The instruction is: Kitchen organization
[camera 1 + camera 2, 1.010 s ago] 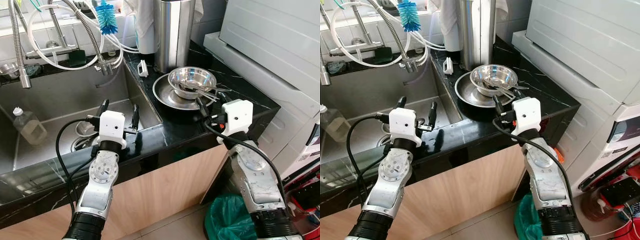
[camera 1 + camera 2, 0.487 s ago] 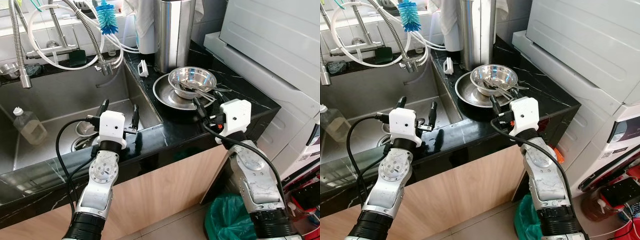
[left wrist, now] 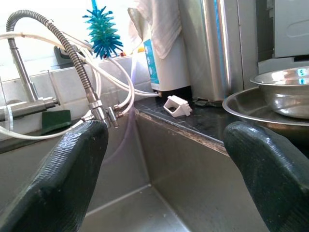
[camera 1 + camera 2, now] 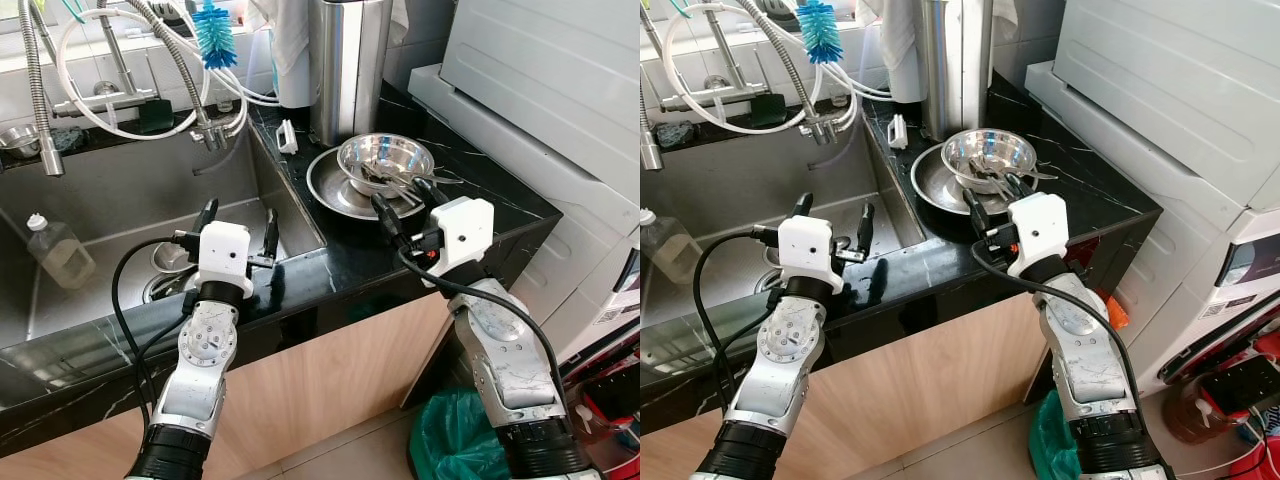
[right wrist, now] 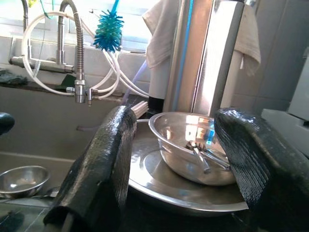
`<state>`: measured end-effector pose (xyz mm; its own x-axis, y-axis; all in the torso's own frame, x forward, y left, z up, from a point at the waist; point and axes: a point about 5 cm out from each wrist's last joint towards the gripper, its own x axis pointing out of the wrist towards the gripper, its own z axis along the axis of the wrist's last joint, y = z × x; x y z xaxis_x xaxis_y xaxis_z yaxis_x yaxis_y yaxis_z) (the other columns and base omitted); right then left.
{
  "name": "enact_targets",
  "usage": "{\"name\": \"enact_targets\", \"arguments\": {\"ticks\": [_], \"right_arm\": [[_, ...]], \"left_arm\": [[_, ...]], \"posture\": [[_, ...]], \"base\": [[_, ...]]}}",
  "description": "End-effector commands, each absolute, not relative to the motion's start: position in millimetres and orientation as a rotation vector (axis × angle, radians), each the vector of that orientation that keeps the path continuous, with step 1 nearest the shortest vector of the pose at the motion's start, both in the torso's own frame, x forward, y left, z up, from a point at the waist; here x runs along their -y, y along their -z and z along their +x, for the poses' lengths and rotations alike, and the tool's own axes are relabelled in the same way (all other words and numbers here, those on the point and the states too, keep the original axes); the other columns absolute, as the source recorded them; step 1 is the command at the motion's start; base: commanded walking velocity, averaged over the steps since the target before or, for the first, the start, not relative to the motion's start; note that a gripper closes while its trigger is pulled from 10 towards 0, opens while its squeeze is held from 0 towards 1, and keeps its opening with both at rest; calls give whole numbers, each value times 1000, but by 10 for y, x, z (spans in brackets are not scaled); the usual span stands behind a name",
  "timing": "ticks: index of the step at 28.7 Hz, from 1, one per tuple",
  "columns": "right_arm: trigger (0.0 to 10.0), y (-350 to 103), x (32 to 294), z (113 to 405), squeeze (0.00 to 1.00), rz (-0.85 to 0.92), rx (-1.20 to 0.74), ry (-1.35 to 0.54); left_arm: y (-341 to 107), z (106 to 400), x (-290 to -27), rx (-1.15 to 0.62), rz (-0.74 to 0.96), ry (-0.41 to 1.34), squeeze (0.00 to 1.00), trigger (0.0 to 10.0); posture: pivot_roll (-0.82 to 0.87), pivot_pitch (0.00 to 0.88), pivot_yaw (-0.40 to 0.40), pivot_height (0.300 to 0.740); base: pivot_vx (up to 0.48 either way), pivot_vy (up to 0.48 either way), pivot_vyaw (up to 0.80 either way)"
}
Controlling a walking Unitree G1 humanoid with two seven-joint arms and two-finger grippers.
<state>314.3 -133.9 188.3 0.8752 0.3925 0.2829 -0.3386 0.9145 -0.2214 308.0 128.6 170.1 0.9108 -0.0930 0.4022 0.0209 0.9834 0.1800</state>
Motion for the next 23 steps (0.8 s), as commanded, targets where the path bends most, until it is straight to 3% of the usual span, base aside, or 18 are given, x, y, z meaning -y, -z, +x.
{"name": "enact_targets", "arguments": {"ticks": [1,6,23], "right_arm": [[10000,-1910,1356,3138,0,-179,341,-358],[10000,-1867,1485,3191,0,-197,303,-260],[10000,-1868,1501,3185,0,-204,302,-255]], "left_arm": [[-1730,3078,-1288,430,181,55,0,10000],[-1731,3076,-1290,431,182,55,0,10000],[-1731,3077,-1285,429,185,56,0,10000]], "posture": [[36,61,23,740],[36,63,23,740],[35,65,23,740]], "base": [[0,0,0],[0,0,0],[0,0,0]]}}
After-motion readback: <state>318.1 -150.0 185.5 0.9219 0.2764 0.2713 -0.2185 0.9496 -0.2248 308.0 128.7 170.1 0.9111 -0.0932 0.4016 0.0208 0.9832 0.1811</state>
